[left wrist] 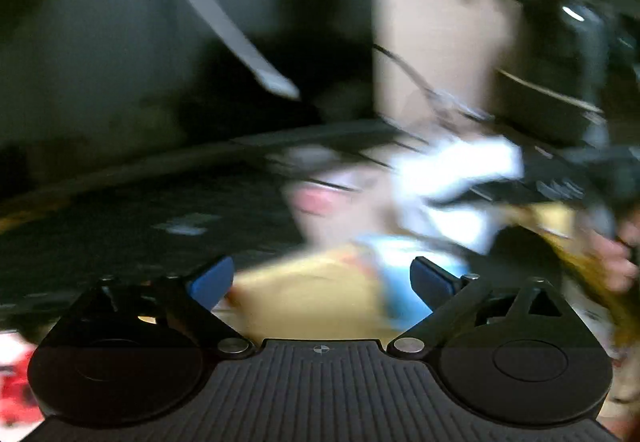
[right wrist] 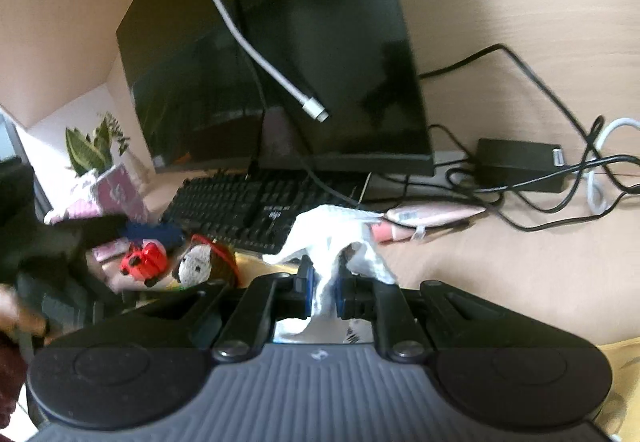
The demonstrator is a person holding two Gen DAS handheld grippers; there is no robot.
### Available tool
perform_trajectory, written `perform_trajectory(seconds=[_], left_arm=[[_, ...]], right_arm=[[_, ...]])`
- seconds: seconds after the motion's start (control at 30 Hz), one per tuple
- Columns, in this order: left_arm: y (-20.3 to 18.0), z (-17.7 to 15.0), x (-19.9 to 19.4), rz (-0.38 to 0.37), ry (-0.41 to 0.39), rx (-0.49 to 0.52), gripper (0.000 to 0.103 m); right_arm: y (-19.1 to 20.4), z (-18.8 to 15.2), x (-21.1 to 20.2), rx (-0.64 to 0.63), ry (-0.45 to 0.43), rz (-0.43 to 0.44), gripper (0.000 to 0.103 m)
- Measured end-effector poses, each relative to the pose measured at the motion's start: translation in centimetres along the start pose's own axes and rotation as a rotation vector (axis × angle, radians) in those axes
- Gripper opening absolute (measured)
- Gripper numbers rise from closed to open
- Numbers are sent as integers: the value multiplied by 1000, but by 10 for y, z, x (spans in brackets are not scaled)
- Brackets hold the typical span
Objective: Organize soft objects
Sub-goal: 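Move the left gripper to the blue wipes pack and grasp it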
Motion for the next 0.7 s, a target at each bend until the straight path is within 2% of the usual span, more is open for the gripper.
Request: perform_trajectory(seconds=[0.1, 0.2, 0.33, 0.37, 0.4, 0.47, 0.57, 0.7], left_arm=[[-20, -2, 45, -46, 93, 31, 99], [-25, 1, 71, -37, 114, 44, 99], [-14, -2, 88, -71, 136, -21, 97], [-11, -4, 90, -88, 141, -39, 85], [-8, -6, 90, -105, 149, -59, 64], [-4, -12, 83, -107, 152, -76, 63], [3, -18, 62, -49, 147, -34, 63], [8, -33, 43, -27, 158, -21, 66]], right_arm=[[-3, 1, -3, 7, -13, -6, 13], [-5, 2, -6, 13, -18, -2, 13], [-8, 3, -5, 19, -16, 0, 13], [-9, 3, -5, 21, -15, -1, 13], [-10, 3, -5, 22, -15, -2, 13], [-10, 2, -4, 22, -13, -3, 13], [-5, 0, -3, 6, -9, -1, 13], [20, -7, 3, -10, 48, 125, 13]])
Point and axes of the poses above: each gripper's, at about its wrist camera, not at the fingertips, and x roughly the way its jaws point, y to its left, z to its top, the point moved 3 cm from there along x, roughly the way its jaws point, and after that the axes turned 14 degrees about -z, right-handed, at the moved point
